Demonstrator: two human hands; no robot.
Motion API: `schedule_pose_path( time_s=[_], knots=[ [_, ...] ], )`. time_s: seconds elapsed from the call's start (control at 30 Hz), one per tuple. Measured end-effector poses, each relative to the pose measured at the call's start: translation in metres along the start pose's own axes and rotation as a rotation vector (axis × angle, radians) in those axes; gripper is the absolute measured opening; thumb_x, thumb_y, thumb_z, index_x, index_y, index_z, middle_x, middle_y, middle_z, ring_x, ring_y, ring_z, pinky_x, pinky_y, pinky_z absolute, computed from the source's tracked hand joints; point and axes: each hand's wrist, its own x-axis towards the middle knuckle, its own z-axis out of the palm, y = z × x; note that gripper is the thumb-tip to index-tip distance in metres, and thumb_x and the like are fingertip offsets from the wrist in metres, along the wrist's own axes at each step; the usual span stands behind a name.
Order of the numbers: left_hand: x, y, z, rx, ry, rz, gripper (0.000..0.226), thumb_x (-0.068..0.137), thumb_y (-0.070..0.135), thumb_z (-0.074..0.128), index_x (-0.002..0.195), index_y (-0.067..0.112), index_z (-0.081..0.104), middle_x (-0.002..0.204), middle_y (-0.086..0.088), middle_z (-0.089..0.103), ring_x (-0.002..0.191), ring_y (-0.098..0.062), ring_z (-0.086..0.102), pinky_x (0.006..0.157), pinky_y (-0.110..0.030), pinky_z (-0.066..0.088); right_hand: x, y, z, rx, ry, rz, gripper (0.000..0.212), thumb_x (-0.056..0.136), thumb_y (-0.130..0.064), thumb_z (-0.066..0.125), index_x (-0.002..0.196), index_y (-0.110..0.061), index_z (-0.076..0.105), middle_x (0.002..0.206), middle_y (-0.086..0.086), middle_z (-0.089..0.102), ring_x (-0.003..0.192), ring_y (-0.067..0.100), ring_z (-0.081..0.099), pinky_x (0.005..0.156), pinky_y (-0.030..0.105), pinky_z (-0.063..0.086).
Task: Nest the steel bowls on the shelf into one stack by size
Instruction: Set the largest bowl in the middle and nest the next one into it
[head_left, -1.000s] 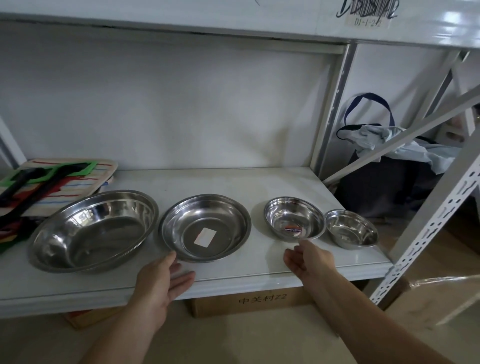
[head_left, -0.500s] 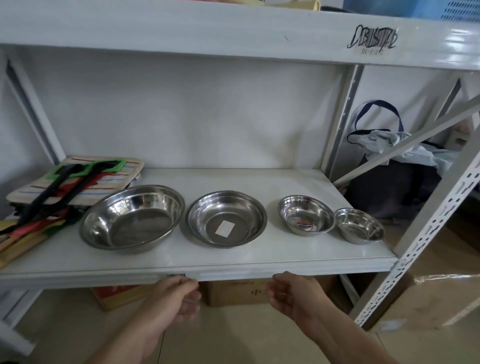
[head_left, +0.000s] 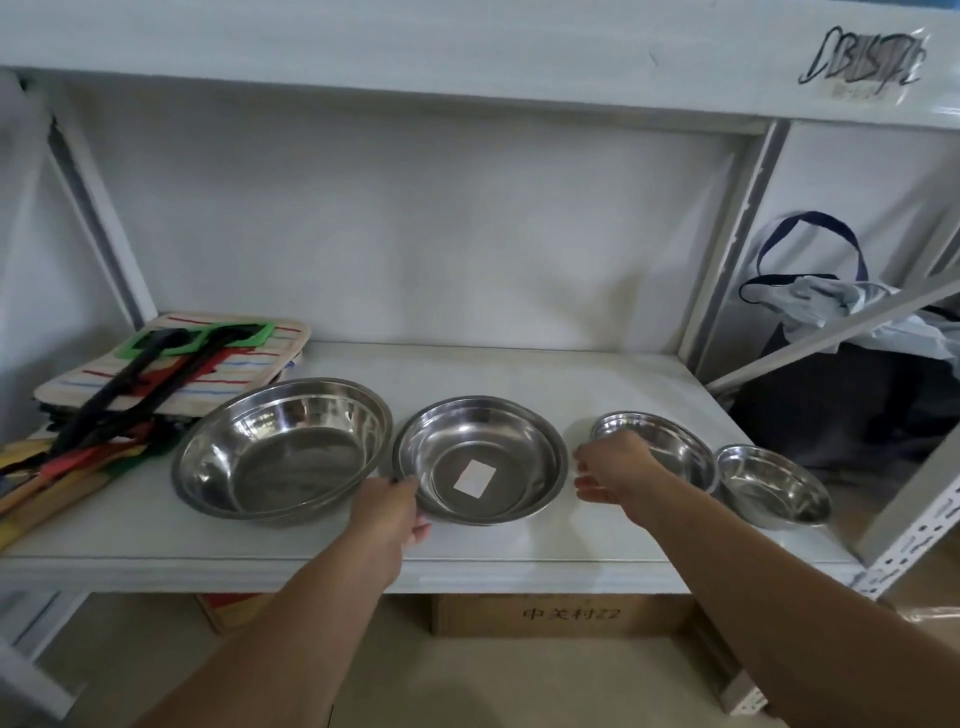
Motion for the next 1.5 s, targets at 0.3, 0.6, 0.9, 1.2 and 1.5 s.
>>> schedule_pose_path(
  time_s=[0.3,0.6,0.9,1.2,1.5],
  knots=[
    [0.021,-0.009,0.01,-0.029,0.082,0.039,0.025,0.101,0.01,0.046,0.119,0.002,0.062,0.088,-0.015,0.063,0.06,-0.017,0.055,0.04,-0.024,0.049,0.048,0.013,0.019,-0.16,0.038,-0.04,0.015,0.084,0.002,0.064,0.096,0.011,0.068,0.088,0.021,0.077,0.074,0.032,0.077,0.069,0.043,0.066],
    [0.024,-0.01,0.01,-0.051,0.087,0.048,0.024,0.101,0.005,0.044,0.114,-0.002,0.063,0.081,-0.015,0.058,0.057,-0.018,0.05,0.038,-0.023,0.046,0.053,0.013,0.021,-0.268,0.048,-0.074,0.019,0.079,0.006,0.064,0.094,0.012,0.073,0.084,0.026,0.079,0.087,0.039,0.078,0.08,0.056,0.063],
    [0.025,-0.011,0.006,-0.093,0.074,0.046,0.018,0.1,0.003,0.048,0.095,0.001,0.065,0.077,-0.015,0.06,0.059,-0.019,0.053,0.048,-0.03,0.05,0.049,0.01,0.022,-0.234,0.046,-0.058,0.009,0.085,0.007,0.064,0.09,0.013,0.07,0.079,0.022,0.078,0.075,0.034,0.078,0.075,0.047,0.066],
    [0.025,-0.01,0.004,-0.09,0.107,0.025,0.014,0.1,0.007,0.054,0.096,0.0,0.065,0.077,-0.015,0.06,0.056,-0.02,0.053,0.048,-0.029,0.048,0.056,0.014,0.024,-0.293,0.053,-0.085,0.014,0.083,0.008,0.064,0.095,0.013,0.071,0.085,0.022,0.078,0.083,0.036,0.077,0.073,0.046,0.066],
    [-0.006,0.023,0.008,-0.127,-0.011,0.088,0.015,0.1,0.006,0.053,0.109,0.001,0.064,0.082,-0.012,0.063,0.068,-0.02,0.061,0.057,-0.031,0.054,0.029,-0.019,0.0,-0.203,0.097,-0.144,0.019,0.088,0.007,0.061,0.104,0.014,0.07,0.089,0.023,0.073,0.072,0.027,0.066,0.064,0.04,0.064]
  ],
)
